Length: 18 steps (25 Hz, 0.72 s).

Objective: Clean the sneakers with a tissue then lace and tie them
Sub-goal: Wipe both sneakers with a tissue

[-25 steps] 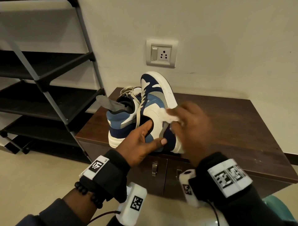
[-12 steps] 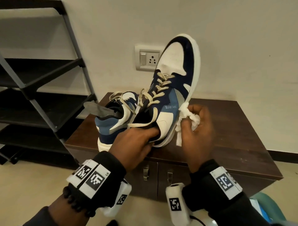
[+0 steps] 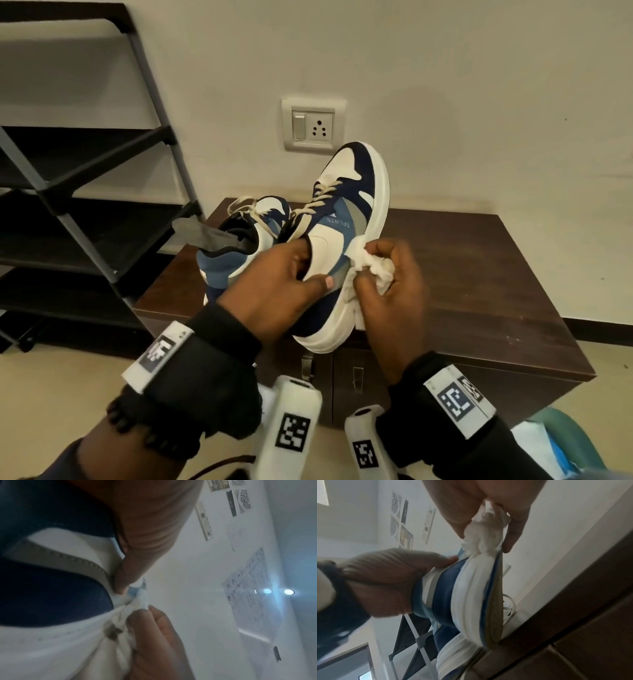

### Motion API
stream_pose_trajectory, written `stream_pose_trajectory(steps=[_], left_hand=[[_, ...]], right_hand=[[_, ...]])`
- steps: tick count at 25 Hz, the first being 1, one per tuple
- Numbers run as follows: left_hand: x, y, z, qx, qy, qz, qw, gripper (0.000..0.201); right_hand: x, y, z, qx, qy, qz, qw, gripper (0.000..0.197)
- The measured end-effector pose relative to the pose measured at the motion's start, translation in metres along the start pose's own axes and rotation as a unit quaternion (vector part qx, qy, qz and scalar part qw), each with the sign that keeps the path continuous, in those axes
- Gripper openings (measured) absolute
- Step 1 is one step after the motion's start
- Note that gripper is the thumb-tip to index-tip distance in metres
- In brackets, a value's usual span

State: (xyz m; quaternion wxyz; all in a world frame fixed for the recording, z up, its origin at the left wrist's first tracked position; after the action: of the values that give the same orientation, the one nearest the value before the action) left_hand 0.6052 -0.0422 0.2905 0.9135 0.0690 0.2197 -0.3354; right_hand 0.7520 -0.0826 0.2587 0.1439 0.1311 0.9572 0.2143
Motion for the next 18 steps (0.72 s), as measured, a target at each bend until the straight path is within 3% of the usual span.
stream_pose_trajectory(steps=[2, 5, 7, 12, 15, 18], left_hand=[[-0.012, -0.004, -0.004, -0.004, -0.089, -0.016, 0.996, 0.043], [-0.02, -0.012, -0.006, -0.004, -0.071, -0.049, 0.996, 0.044], [-0.017, -0.015, -0.006, 0.01, -0.049, -0.054, 0.997, 0.043], [-0.012, -0.02, -0.009, 0.036, 0.046, -0.038, 0.998, 0.057], [-0.013, -0.021, -0.008, 0.043, 0.069, -0.01, 0.997, 0.044], [-0.013, -0.019, -0.005, 0.055, 0.178, 0.003, 0.983, 0.029]], right_hand=[[-0.004, 0.002, -0.007, -0.028, -0.059, -0.023, 0.998, 0.027], [-0.01, 0.005, -0.029, -0.141, -0.238, 0.004, 0.961, 0.03], [-0.004, 0.004, -0.038, -0.2, -0.292, -0.014, 0.935, 0.028], [-0.001, -0.002, -0.038, -0.212, -0.272, -0.042, 0.938, 0.031], [0.0, -0.007, -0.05, -0.258, -0.266, -0.022, 0.928, 0.026], [0.007, -0.008, -0.054, -0.304, -0.274, -0.01, 0.912, 0.019]])
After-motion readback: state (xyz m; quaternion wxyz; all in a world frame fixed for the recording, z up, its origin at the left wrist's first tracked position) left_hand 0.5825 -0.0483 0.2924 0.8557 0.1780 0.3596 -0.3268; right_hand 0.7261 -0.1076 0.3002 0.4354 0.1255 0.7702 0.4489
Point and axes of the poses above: each hand's wrist, its own y-axis towards the middle knuckle, its own x-axis out of the palm, z = x × y, the point moved 4 cm from there along y, towards the middle knuckle, and after that the axes turned 13 degrees about -z, right-handed, at the moved point
